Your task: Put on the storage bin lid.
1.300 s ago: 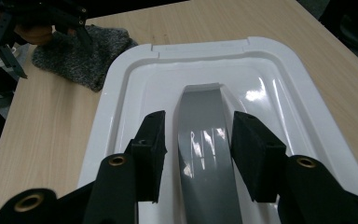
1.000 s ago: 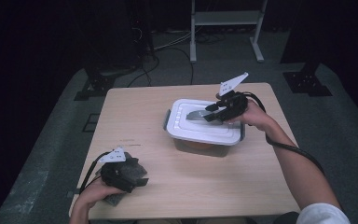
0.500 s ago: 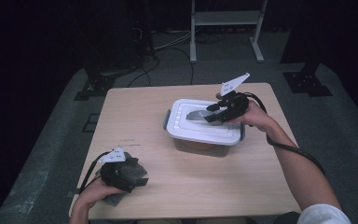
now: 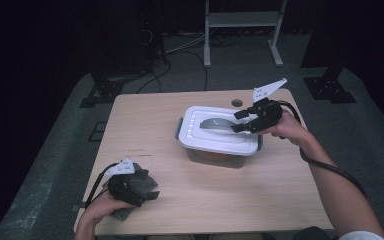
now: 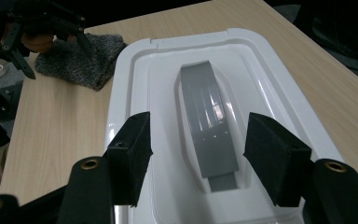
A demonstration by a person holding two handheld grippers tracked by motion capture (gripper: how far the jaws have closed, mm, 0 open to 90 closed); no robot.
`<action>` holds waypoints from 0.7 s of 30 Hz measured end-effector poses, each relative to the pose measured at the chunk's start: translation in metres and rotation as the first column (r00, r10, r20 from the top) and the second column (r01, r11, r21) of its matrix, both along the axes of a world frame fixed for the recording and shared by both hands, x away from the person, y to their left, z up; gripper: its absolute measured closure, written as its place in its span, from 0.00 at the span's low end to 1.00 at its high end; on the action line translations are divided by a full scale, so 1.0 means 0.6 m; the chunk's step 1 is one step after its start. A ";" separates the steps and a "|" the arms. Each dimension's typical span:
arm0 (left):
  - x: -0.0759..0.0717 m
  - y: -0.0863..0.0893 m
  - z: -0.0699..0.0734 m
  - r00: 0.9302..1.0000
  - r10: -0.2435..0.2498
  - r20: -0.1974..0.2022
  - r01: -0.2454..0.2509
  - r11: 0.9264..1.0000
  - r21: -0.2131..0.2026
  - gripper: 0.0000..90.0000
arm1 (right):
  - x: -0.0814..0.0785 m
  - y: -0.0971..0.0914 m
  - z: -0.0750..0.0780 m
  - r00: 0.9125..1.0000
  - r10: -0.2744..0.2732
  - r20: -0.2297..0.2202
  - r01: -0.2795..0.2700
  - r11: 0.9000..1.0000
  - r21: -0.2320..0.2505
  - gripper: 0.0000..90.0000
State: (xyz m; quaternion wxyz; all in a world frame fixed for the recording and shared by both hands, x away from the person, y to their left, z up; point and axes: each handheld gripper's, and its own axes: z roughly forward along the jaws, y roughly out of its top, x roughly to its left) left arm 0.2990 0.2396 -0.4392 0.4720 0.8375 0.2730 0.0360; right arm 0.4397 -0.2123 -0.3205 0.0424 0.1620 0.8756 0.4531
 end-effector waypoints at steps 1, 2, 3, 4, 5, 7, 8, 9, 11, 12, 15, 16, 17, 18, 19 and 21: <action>0.000 0.001 0.000 1.000 0.001 0.001 -0.001 1.000 0.002 0.03 | -0.003 -0.005 0.001 1.000 -0.006 0.002 0.006 1.000 0.003 0.44; 0.000 0.002 0.001 1.000 0.002 0.001 -0.002 1.000 0.003 0.03 | -0.006 -0.010 0.001 1.000 -0.013 0.003 0.013 1.000 0.003 0.43; 0.000 0.001 0.001 1.000 0.004 0.001 -0.004 1.000 0.000 0.03 | -0.008 -0.015 0.001 1.000 -0.018 0.003 0.018 1.000 0.005 0.43; 0.000 0.001 0.000 1.000 0.005 0.001 -0.005 1.000 -0.005 0.03 | -0.011 -0.019 0.001 1.000 -0.023 0.001 0.023 1.000 0.009 0.42; 0.000 0.000 0.000 1.000 0.004 0.001 -0.004 1.000 -0.004 0.03 | -0.014 -0.024 0.002 1.000 -0.027 0.001 0.027 1.000 0.010 0.42; 0.001 0.000 0.000 1.000 0.001 0.001 -0.001 1.000 0.002 0.03 | -0.020 -0.033 0.003 0.999 -0.034 0.003 0.034 0.999 0.012 0.42; 0.001 0.000 -0.001 1.000 0.000 0.000 0.000 1.000 0.002 0.03 | -0.023 -0.038 0.003 0.999 -0.039 0.002 0.039 0.999 0.013 0.42; 0.001 0.000 -0.002 1.000 0.000 -0.002 0.000 1.000 0.001 0.03 | -0.026 -0.043 0.003 0.999 -0.043 0.004 0.043 0.999 0.014 0.41; 0.001 0.000 -0.002 1.000 0.002 -0.002 -0.002 1.000 0.002 0.03 | -0.031 -0.053 0.003 0.999 -0.053 0.002 0.053 0.998 0.018 0.41; 0.001 0.001 -0.002 1.000 0.002 -0.002 -0.002 1.000 0.002 0.03 | -0.034 -0.058 0.003 0.998 -0.058 0.003 0.058 0.998 0.019 0.41; 0.000 0.000 -0.001 1.000 0.003 -0.001 -0.003 1.000 0.000 0.03 | -0.039 -0.072 0.000 0.997 -0.075 0.002 0.075 0.997 0.029 0.40; 0.000 0.001 -0.001 1.000 0.001 -0.002 -0.001 1.000 0.004 0.03 | -0.041 -0.077 -0.001 0.997 -0.080 0.002 0.080 0.996 0.029 0.40; 0.000 0.000 -0.001 1.000 0.002 -0.001 -0.002 1.000 0.002 0.03 | -0.043 -0.081 -0.002 0.996 -0.087 0.001 0.087 0.996 0.029 0.40; 0.001 0.000 -0.002 1.000 0.002 -0.002 -0.002 1.000 0.001 0.03 | -0.044 -0.084 -0.002 0.996 -0.092 -0.001 0.092 0.995 0.030 0.40; 0.001 0.000 -0.002 1.000 0.001 -0.002 -0.001 1.000 0.001 0.03 | -0.046 -0.088 -0.003 0.995 -0.096 -0.003 0.096 0.995 0.030 0.40; 0.001 0.000 -0.002 1.000 0.003 -0.003 -0.003 1.000 -0.002 0.03 | -0.050 -0.094 -0.005 0.995 -0.102 -0.006 0.103 0.994 0.033 0.40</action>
